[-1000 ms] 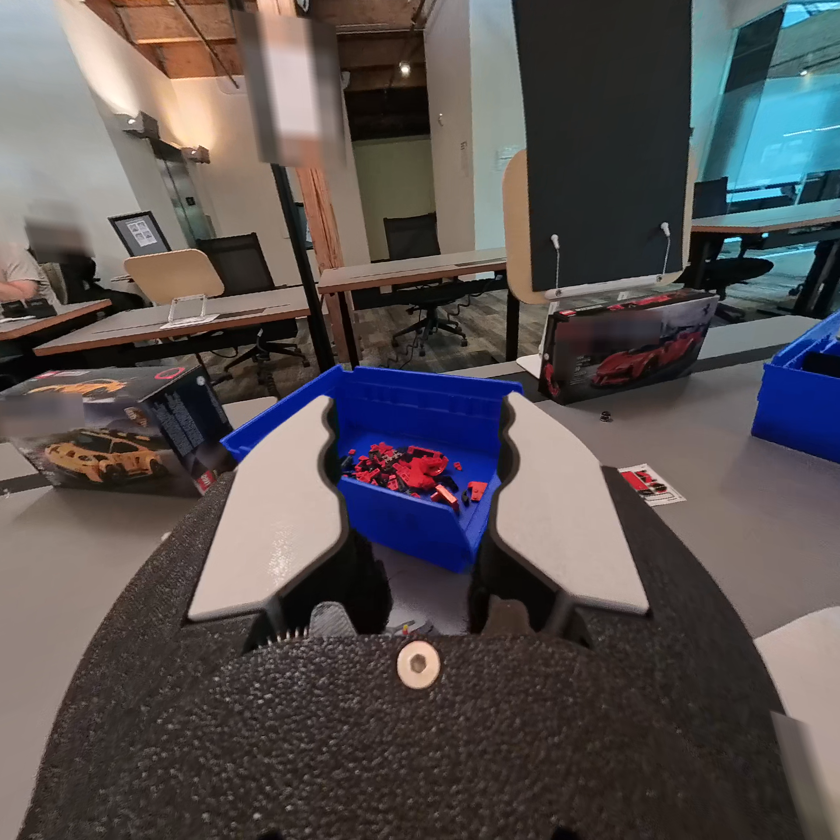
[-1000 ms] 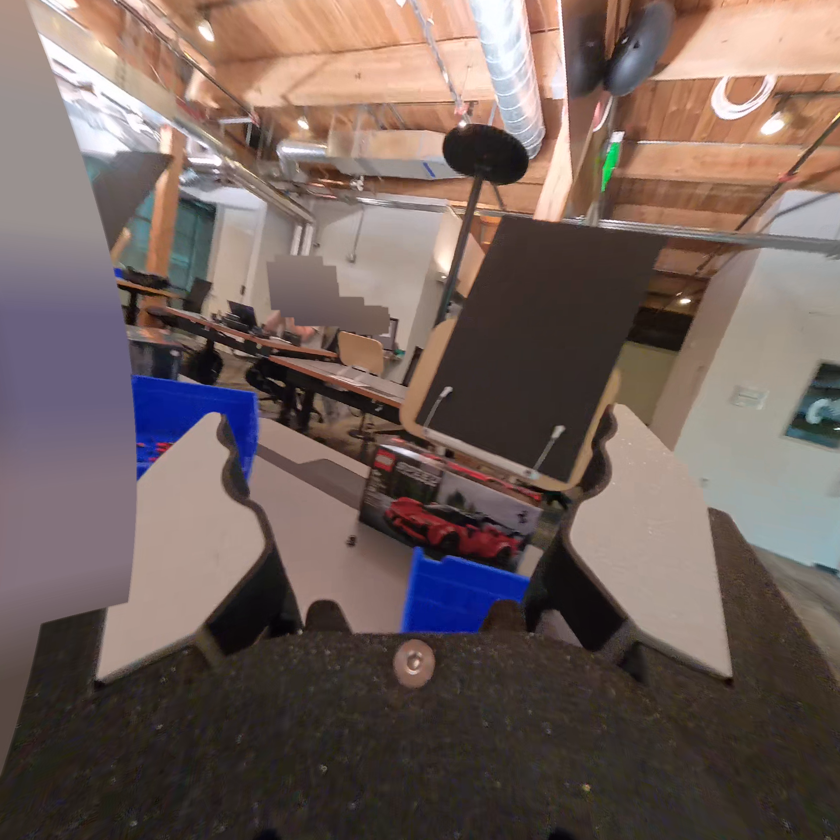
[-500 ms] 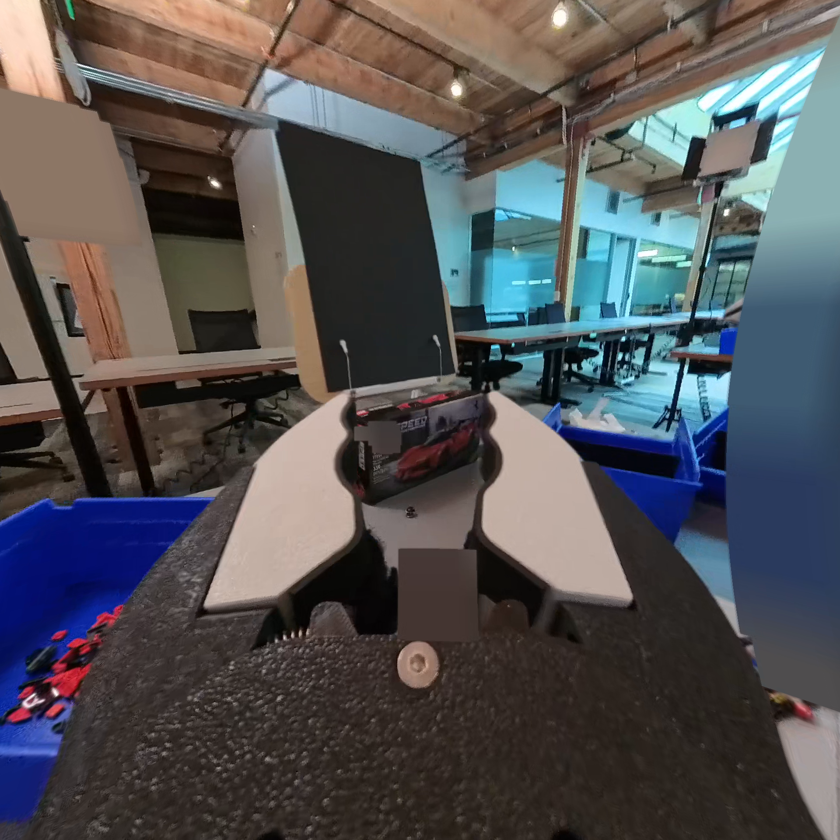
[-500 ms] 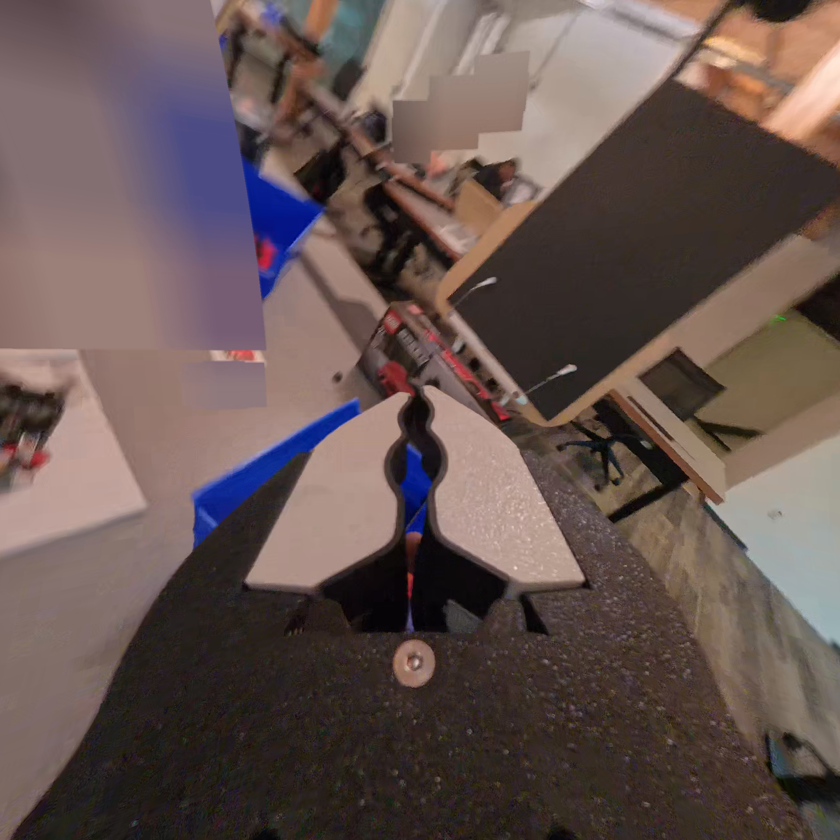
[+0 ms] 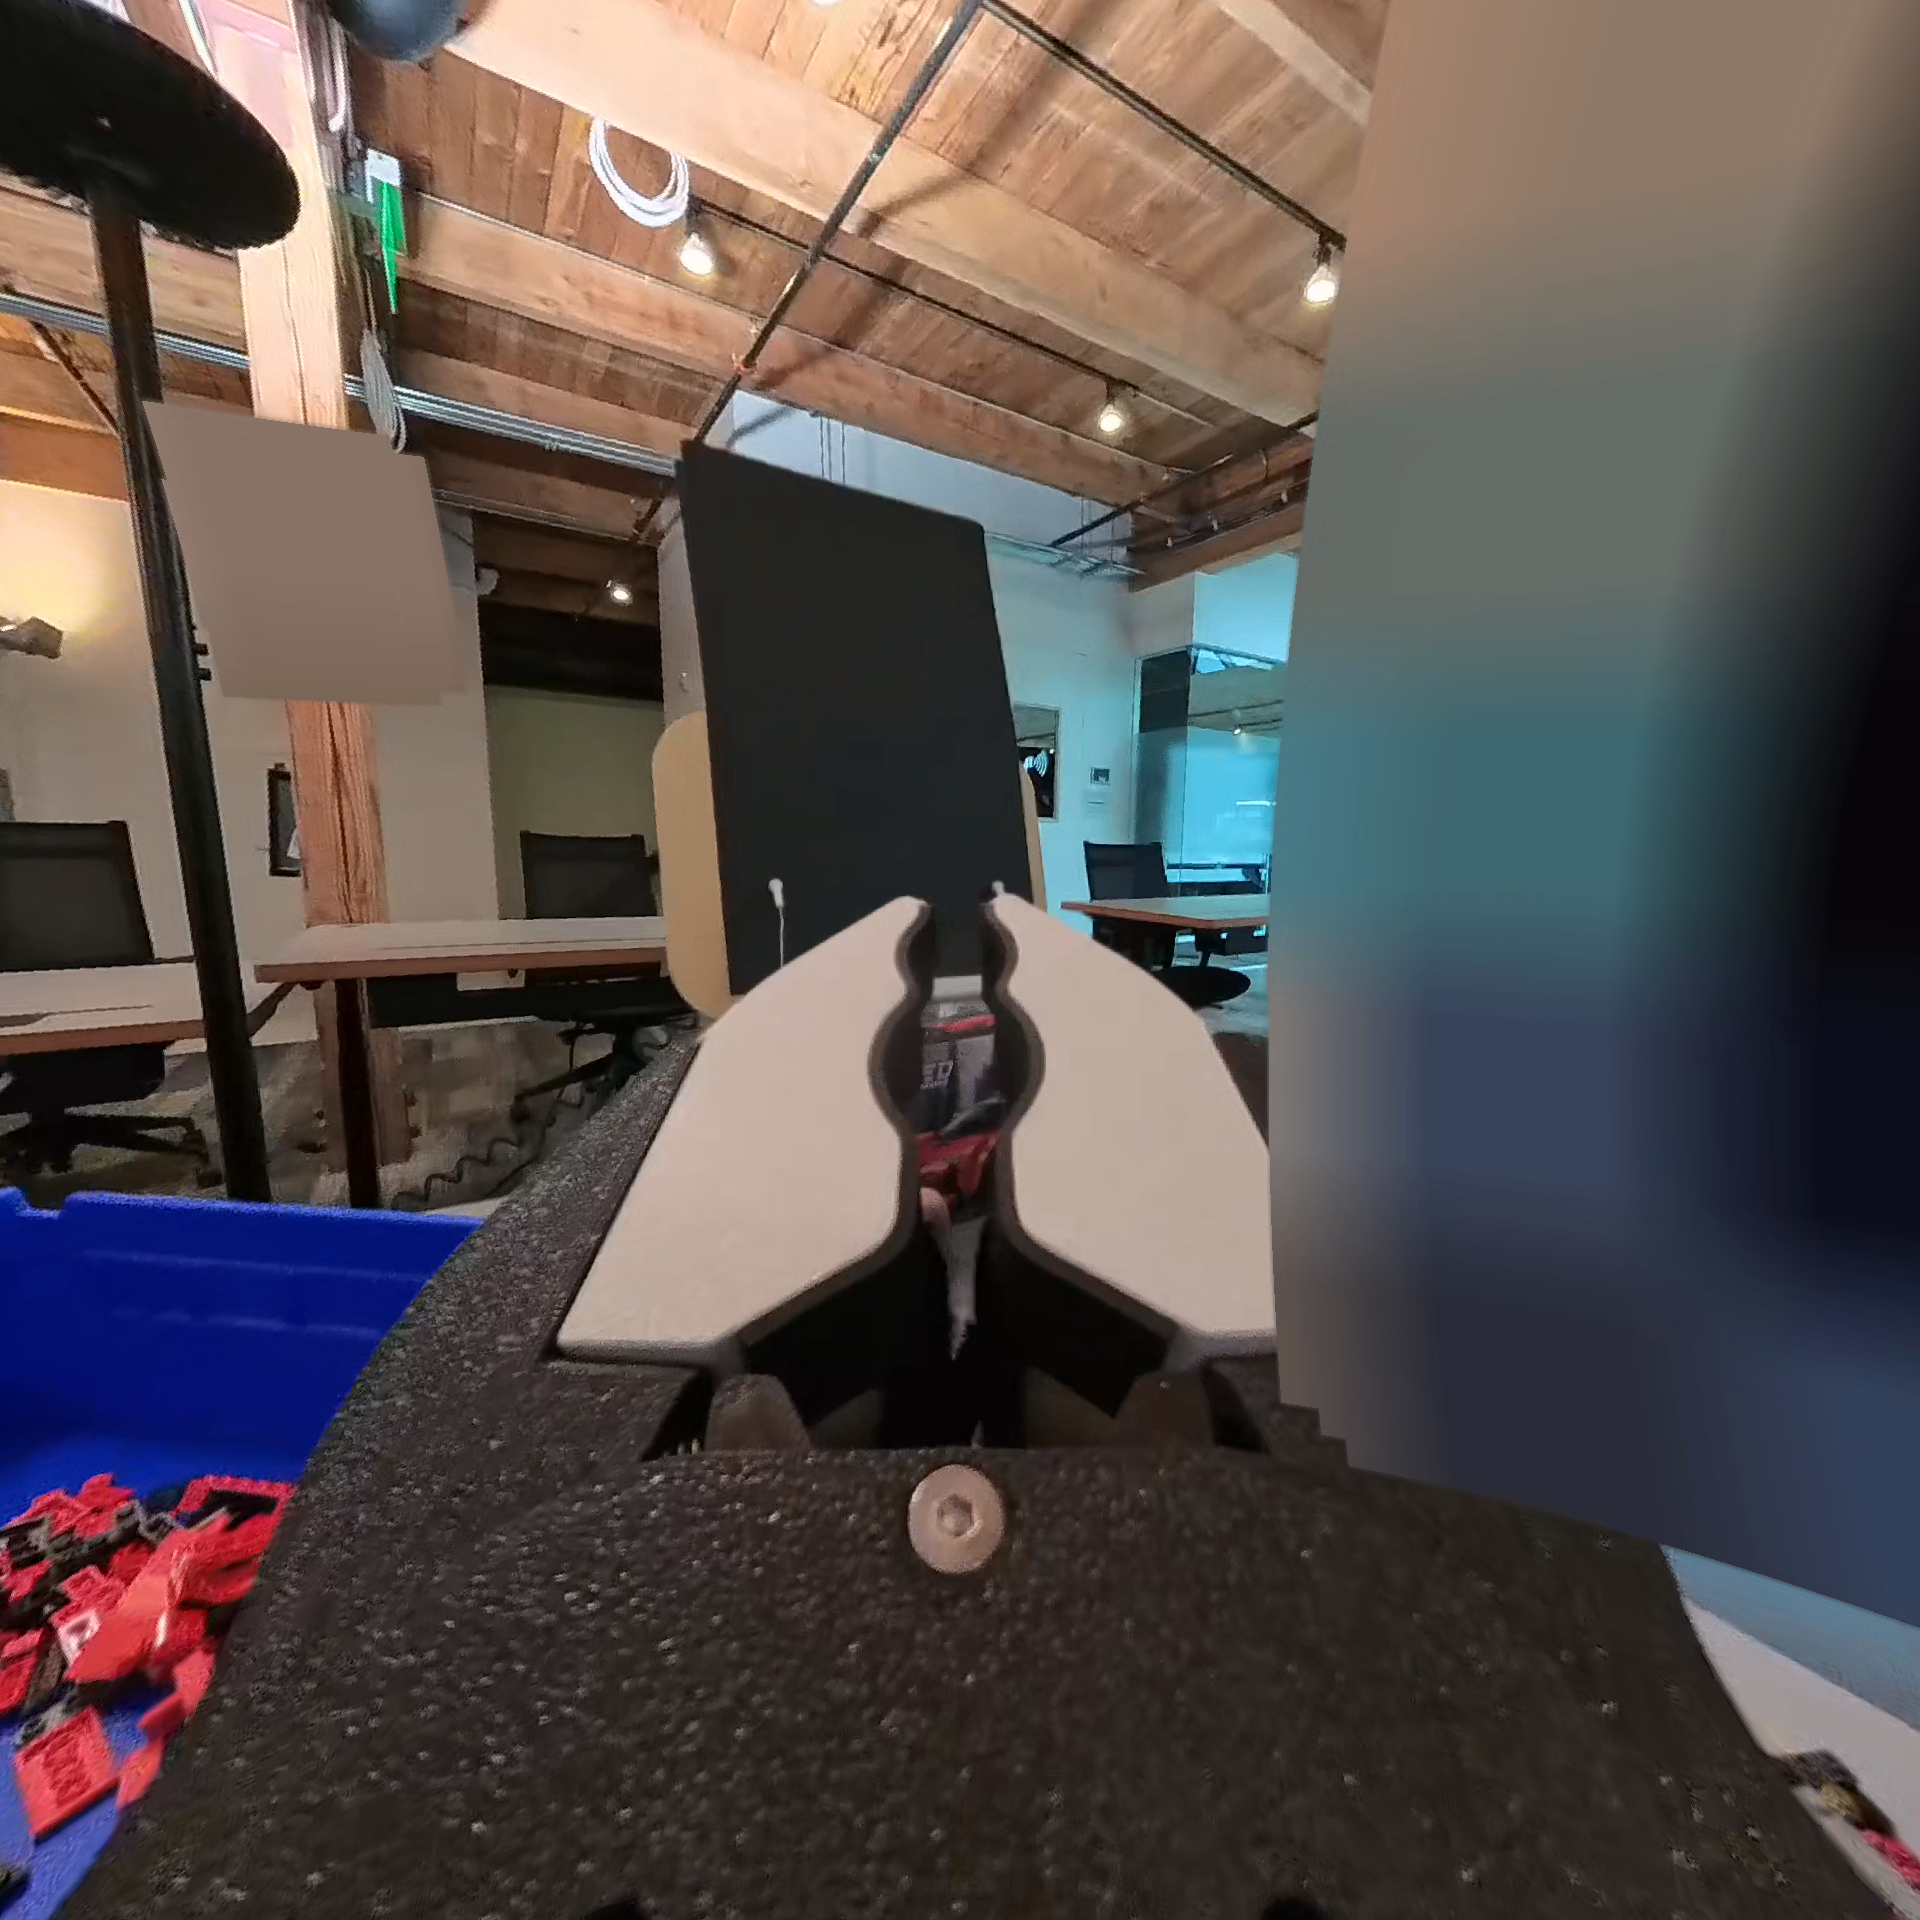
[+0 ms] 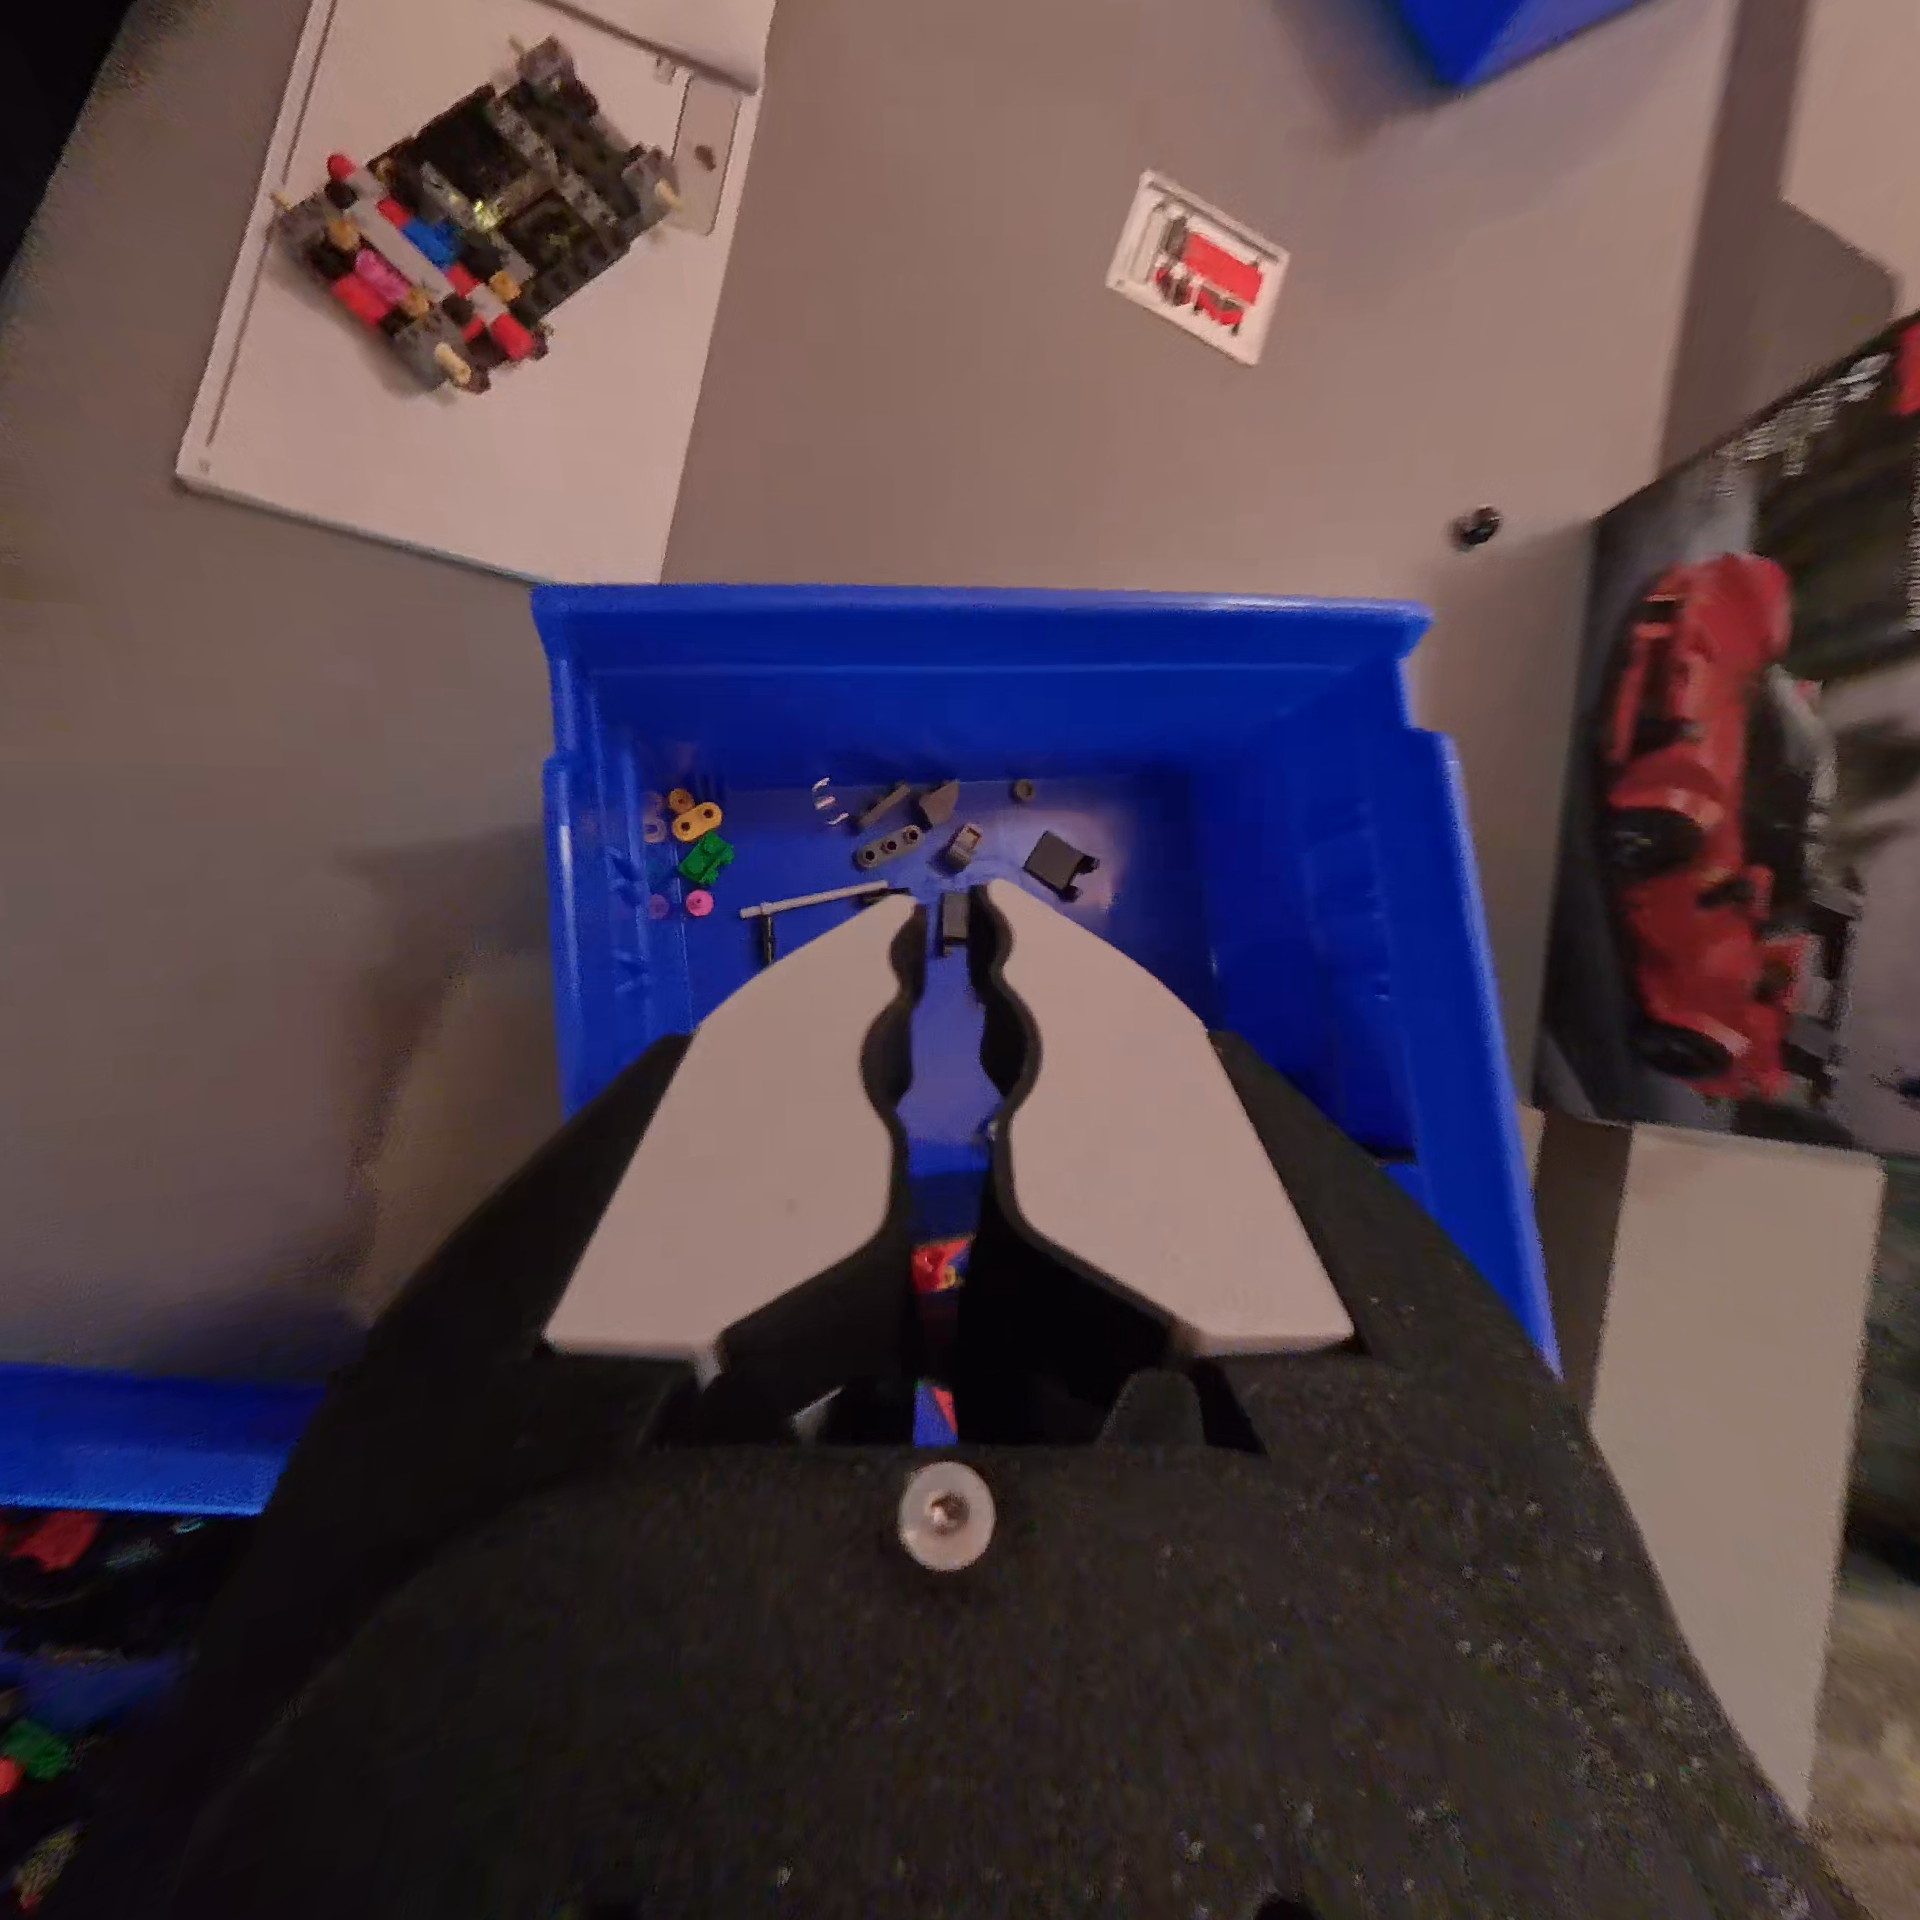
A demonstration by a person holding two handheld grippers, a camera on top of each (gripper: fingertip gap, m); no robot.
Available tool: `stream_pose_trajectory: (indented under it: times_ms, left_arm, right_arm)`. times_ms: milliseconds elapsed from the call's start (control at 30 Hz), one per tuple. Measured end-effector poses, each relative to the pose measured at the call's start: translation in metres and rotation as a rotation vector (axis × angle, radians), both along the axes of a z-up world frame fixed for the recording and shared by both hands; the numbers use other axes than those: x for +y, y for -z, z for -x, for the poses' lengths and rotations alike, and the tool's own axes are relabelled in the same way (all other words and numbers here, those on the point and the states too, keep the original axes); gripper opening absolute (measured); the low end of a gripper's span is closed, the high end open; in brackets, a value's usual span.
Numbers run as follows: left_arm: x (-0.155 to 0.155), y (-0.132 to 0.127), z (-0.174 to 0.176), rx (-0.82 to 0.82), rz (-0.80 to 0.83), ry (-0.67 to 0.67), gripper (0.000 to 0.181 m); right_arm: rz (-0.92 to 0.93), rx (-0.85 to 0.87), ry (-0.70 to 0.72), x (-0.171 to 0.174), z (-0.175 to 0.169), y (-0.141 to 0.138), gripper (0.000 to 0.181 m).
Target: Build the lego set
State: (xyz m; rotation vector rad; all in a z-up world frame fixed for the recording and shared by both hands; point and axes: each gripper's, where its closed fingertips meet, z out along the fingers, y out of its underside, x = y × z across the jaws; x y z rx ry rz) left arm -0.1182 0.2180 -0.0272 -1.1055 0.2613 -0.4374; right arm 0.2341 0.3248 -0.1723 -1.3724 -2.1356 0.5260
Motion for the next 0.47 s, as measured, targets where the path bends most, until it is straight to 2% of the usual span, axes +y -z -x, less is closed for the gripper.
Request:
stream_pose_trajectory:
  times_ms: [100,133,300,467]
  left_arm:
    - [0.010,0.014,-0.002,0.004,0.020,-0.066,0.015]
    - [0.014,0.018,-0.003,0.004,0.026,-0.075,0.016]
    - [0.028,0.022,-0.009,0.008,0.037,-0.087,0.015]
    - [0.033,0.022,-0.010,-0.007,0.020,-0.085,0.015]
  right_arm:
    - [0.019,-0.064,-0.020,0.006,0.006,0.024,0.032]
    - [0.029,-0.091,-0.029,0.007,0.007,0.031,0.035]
    - [0.080,-0.221,-0.057,0.004,0.013,0.053,0.043]
    - [0.119,-0.191,-0.097,-0.008,0.022,0.056,0.038]
